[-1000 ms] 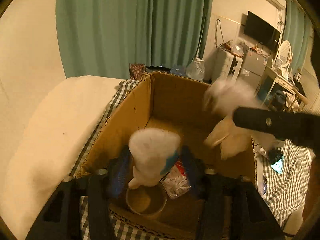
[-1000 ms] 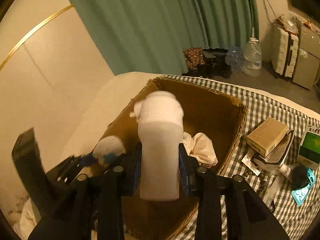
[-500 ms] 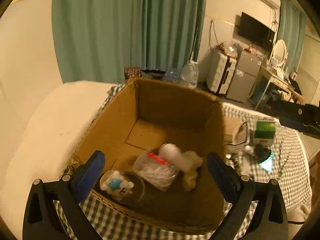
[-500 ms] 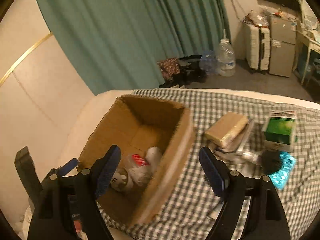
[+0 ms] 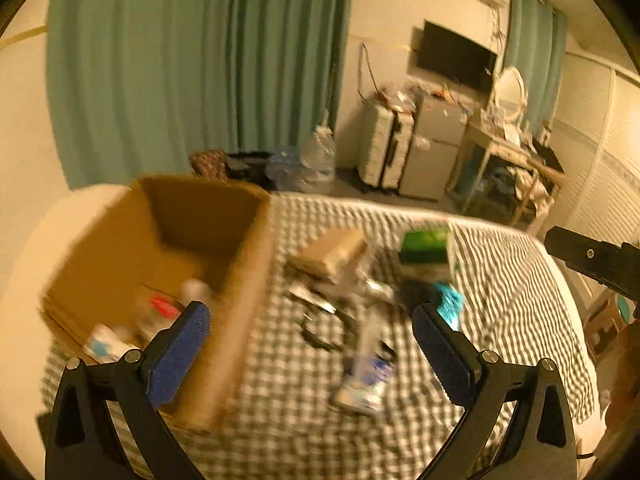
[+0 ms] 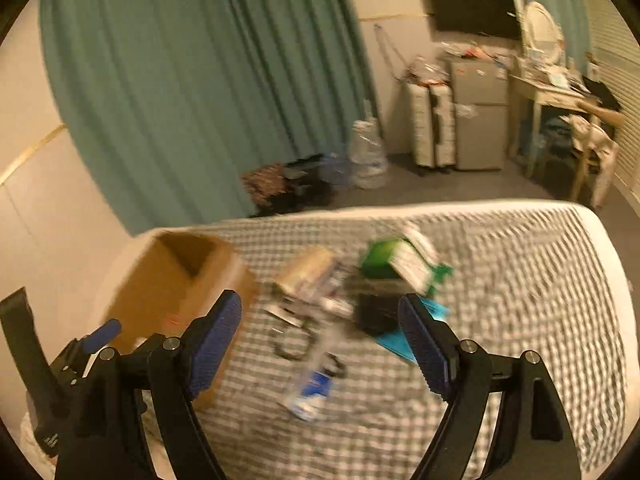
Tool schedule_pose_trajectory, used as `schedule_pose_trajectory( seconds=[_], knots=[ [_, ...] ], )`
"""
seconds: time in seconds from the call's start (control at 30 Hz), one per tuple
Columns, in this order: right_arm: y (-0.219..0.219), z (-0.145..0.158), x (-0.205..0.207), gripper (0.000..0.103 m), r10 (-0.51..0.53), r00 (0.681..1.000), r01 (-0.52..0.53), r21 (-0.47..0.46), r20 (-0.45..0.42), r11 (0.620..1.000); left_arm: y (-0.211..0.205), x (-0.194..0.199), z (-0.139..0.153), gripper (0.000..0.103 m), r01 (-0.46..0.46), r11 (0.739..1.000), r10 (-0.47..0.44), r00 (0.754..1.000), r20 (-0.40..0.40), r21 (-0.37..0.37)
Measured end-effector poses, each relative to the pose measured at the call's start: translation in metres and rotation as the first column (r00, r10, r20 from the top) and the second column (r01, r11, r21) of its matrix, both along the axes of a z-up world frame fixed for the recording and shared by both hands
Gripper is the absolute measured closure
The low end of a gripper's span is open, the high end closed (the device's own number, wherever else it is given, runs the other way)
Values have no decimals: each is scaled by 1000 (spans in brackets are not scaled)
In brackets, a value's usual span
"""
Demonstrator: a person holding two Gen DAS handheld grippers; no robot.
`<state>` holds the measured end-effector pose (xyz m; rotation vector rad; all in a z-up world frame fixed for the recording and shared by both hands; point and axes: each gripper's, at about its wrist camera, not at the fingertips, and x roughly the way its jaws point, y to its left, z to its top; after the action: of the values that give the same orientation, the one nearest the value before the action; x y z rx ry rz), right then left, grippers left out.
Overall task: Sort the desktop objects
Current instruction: 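Move both tools back over the bedspread items, then grasp the white comb with left tool while right tool grasps teal blister pack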
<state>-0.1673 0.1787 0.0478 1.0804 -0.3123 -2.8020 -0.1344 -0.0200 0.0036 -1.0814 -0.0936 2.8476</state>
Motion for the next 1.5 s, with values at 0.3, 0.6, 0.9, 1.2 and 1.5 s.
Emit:
schedule_pose_trajectory(
  seconds=[0.3, 0.6, 0.9, 1.2, 1.5],
  knots=[
    [49, -98, -15, 21, -92, 987, 92, -1, 132, 996, 71, -25, -106, 0, 103, 987, -79, 980, 183, -124],
    [53, -159, -58, 21, -40, 979, 44, -16, 199, 999, 79, -81, -150, 25, 166, 981, -134, 954, 269, -100],
    [36, -199, -113, 21, -27, 955, 8, 65, 294, 998, 97, -111, -177, 61, 253, 956, -196, 927, 319, -149],
    [27, -219, -134, 19, -87, 949, 58, 105, 304, 993, 98, -98, -167, 77, 271, 952, -219, 929, 299, -144],
    [31, -194, -81, 96, -17, 959, 15, 9, 283, 1000, 70, -69, -132, 78, 231, 965, -193, 945, 263, -123]
  ],
)
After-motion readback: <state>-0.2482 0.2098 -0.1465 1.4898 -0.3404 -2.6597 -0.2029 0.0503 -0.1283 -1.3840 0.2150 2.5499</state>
